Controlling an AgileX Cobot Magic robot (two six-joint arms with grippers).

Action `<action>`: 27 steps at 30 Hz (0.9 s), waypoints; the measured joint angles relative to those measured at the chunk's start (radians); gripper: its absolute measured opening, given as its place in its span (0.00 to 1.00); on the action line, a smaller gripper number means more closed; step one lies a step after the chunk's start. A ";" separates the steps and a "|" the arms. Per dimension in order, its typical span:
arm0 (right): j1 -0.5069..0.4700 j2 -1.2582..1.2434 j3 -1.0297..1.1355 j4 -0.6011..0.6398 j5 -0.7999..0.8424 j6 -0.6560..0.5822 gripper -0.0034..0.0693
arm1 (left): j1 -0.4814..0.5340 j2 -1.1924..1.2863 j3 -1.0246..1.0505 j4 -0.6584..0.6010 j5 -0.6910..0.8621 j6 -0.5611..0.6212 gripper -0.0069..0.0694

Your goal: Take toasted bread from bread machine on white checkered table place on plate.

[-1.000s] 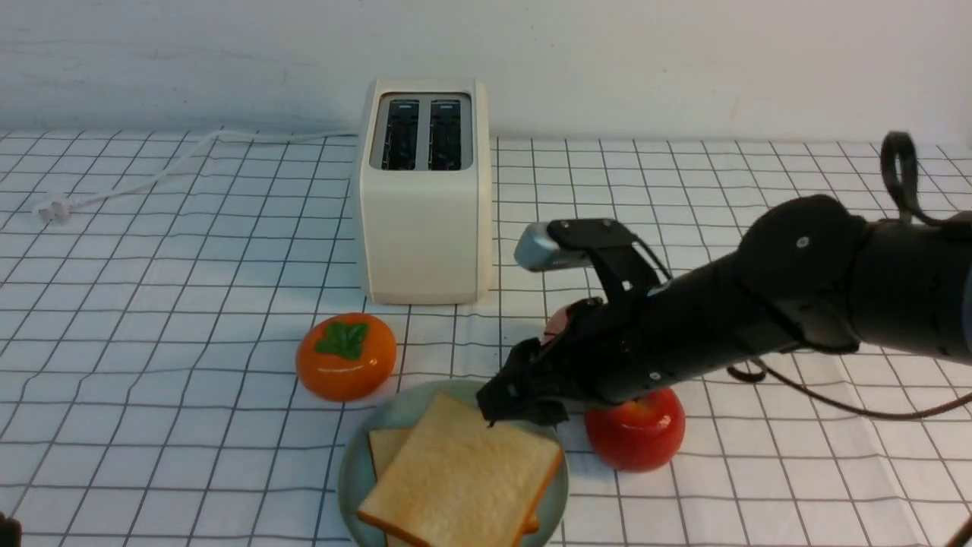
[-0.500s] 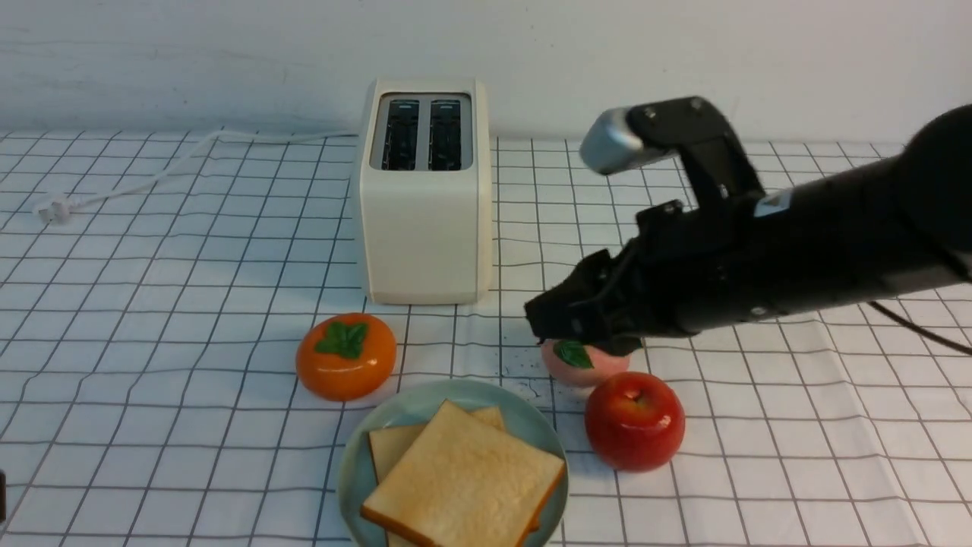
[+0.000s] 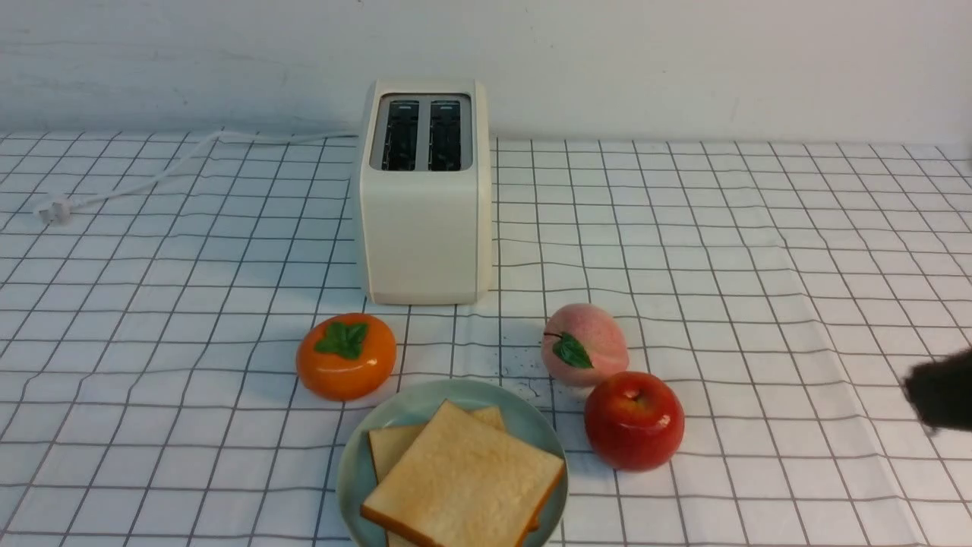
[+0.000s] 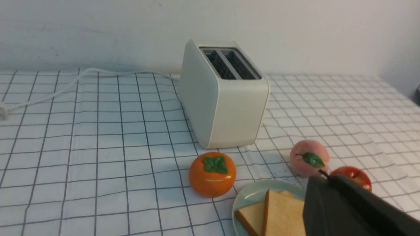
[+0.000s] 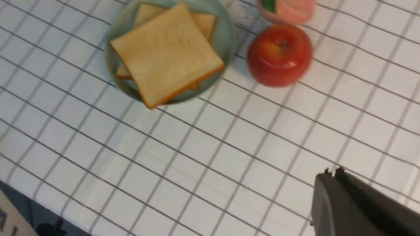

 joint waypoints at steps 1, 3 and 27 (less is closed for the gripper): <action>0.000 -0.032 0.018 -0.012 0.012 0.016 0.04 | 0.000 -0.045 0.032 -0.004 -0.009 -0.012 0.07; 0.000 -0.129 0.086 -0.043 0.027 0.057 0.04 | 0.000 -0.115 0.110 -0.010 -0.035 -0.022 0.07; -0.001 -0.574 0.726 -0.265 -0.422 0.333 0.06 | 0.000 -0.076 0.557 -0.036 -0.276 -0.030 0.07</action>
